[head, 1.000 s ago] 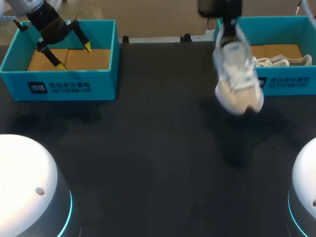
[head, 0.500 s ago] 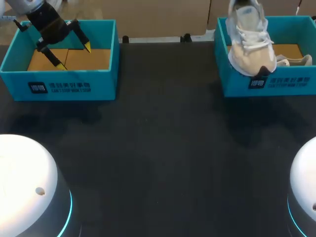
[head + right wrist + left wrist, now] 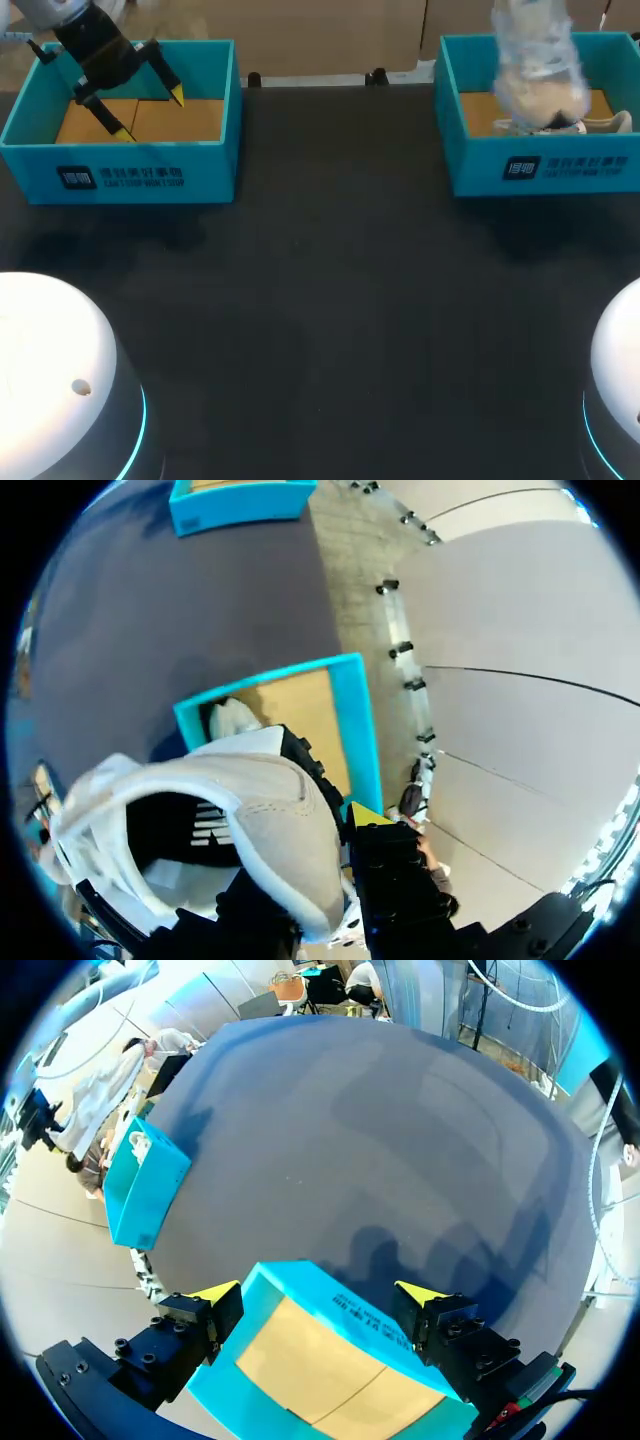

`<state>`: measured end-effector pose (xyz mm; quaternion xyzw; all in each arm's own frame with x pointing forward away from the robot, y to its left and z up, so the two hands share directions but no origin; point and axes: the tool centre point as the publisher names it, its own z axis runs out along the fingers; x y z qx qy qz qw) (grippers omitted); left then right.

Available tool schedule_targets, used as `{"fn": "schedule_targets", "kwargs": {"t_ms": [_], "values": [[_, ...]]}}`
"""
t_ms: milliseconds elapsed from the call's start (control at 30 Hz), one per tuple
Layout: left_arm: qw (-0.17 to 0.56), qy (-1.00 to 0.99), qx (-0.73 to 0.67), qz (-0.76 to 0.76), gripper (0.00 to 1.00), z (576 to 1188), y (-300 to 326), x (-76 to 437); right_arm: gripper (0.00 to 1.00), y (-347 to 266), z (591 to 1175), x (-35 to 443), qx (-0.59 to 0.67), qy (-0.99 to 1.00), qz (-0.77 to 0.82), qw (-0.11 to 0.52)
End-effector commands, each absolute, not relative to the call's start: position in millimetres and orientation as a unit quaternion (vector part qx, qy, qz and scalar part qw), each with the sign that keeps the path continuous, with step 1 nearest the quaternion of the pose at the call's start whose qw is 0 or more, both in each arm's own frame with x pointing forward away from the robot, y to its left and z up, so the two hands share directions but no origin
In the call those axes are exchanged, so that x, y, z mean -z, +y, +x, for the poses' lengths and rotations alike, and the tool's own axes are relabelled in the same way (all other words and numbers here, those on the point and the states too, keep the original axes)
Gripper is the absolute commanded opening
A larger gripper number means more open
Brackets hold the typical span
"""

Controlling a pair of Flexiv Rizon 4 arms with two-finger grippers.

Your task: Take the shoe out of the shoebox, open the shoe tongue, remove and reinsert the insole, then place the shoe into the shoebox

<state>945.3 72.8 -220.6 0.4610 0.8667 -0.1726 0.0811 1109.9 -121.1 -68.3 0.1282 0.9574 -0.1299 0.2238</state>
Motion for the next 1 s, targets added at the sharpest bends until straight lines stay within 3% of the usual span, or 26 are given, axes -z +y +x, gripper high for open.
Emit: {"fn": "schedule_targets", "kwargs": {"t_ms": [33,467,1000], "values": [[0.08,0.867,0.172,0.462,1.0,946,73,221,0.0,-150,1135,73,0.097,0.964,0.102,0.227],[0.08,0.867,0.172,0.462,1.0,946,73,221,0.0,-212,1211,96,0.097,0.968,0.092,0.213],[0.08,0.867,0.172,0.462,1.0,946,73,221,0.0,-222,1218,102,0.091,0.968,0.097,0.211]]}}
